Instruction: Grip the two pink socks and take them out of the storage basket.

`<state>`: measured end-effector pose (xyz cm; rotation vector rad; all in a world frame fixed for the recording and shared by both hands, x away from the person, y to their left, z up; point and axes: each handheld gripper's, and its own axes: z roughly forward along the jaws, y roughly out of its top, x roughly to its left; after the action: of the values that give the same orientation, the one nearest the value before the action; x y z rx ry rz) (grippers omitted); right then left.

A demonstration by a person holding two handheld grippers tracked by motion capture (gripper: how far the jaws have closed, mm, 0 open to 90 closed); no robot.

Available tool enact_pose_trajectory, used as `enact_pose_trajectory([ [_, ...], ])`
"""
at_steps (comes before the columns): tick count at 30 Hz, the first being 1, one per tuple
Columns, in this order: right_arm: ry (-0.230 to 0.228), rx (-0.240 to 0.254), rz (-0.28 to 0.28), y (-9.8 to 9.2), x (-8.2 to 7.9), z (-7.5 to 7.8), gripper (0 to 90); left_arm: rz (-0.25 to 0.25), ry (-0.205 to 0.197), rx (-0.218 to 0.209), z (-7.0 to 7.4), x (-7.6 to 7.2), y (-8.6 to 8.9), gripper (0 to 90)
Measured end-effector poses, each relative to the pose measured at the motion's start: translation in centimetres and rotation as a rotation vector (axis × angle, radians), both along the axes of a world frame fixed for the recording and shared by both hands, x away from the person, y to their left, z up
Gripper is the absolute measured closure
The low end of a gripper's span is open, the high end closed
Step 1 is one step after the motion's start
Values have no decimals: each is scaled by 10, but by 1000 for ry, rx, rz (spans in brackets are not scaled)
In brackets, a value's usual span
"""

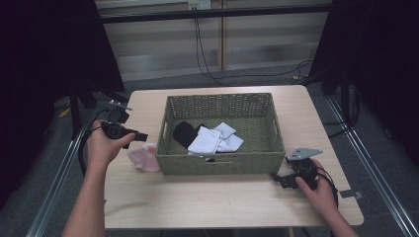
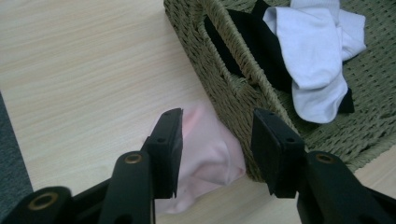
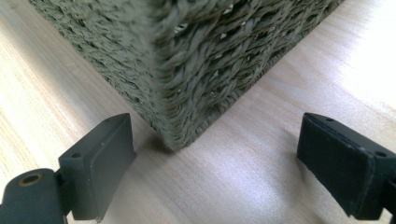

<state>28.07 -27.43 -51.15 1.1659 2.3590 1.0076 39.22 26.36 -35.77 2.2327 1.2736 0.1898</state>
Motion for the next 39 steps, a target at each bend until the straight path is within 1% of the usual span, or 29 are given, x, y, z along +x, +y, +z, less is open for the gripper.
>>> enact_pose_trajectory([
  [1, 0, 0, 1, 0, 0, 0, 102, -8, 4, 0, 0, 0, 1, 524],
  [2, 0, 0, 0, 0, 0, 0, 103, -3, -7, 8, -1, -1, 0, 496],
  [7, 0, 2, 0, 0, 0, 0, 102, -16, -19, 7, -4, -7, -2, 481],
  [8, -3, -1, 2, 0, 0, 0, 103, -19, -24, 3, -7, -10, -2, 471],
  [10, -5, 2, 4, 0, 0, 0, 103, -21, -29, 4, -8, -11, -2, 461],
  [11, -6, 2, 6, 0, -1, 0, 102, -37, -32, 5, -11, -14, -2, 453],
  [15, -5, 1, 6, 0, -1, 0, 103, -38, -53, 10, -16, -19, -3, 424],
  [16, -6, 1, 7, 0, -1, 0, 102, -37, -55, -1, -20, -22, -3, 414],
  [17, -6, 1, 7, 0, -1, 0, 102, -37, -55, -1, -20, -22, -3, 410],
  [18, -5, 1, 7, 0, -1, 0, 102, -40, -57, -9, -24, -23, -3, 410],
  [19, -5, 2, 7, 0, -1, 0, 102, -46, -59, 0, -28, -26, -3, 399],
  [20, -5, 2, 7, 0, -1, 0, 102, -46, -59, 0, -28, -26, -3, 390],
  [21, -5, 1, 7, 0, -1, 0, 102, -60, -57, 8, -31, -27, -3, 376],
  [25, -6, 1, 7, 0, -1, 0, 102, -61, -62, 4, -36, -31, -4, 349],
  [27, -5, 2, 6, 0, -1, 0, 102, -71, -66, 7, -38, -34, -4, 326],
  [29, -5, 2, 6, 0, -1, 0, 102, -73, -72, 0, -42, -39, -3, 323],
  [30, -5, 2, 6, 0, -1, 0, 102, -73, -72, 0, -42, -39, -3, 322],
  [31, -5, 2, 7, 0, -1, 0, 102, -69, -74, -1, -47, -43, -1, 322],
  [32, -5, 2, 7, 0, -1, 0, 102, -69, -74, -1, -47, -43, -1, 322],
  [33, -5, 2, 7, 0, -1, 0, 102, -70, -75, -2, -51, -47, 2, 321],
  [36, -5, 2, 6, 0, -1, 0, 102, -71, -70, -5, -56, -51, 3, 316],
  [37, -5, 2, 6, 0, -1, 0, 102, -69, -76, -6, -60, -55, 5, 314],
  [39, -5, 2, 6, 0, -1, 0, 103, -73, -80, -6, -61, -57, 5, 310],
])
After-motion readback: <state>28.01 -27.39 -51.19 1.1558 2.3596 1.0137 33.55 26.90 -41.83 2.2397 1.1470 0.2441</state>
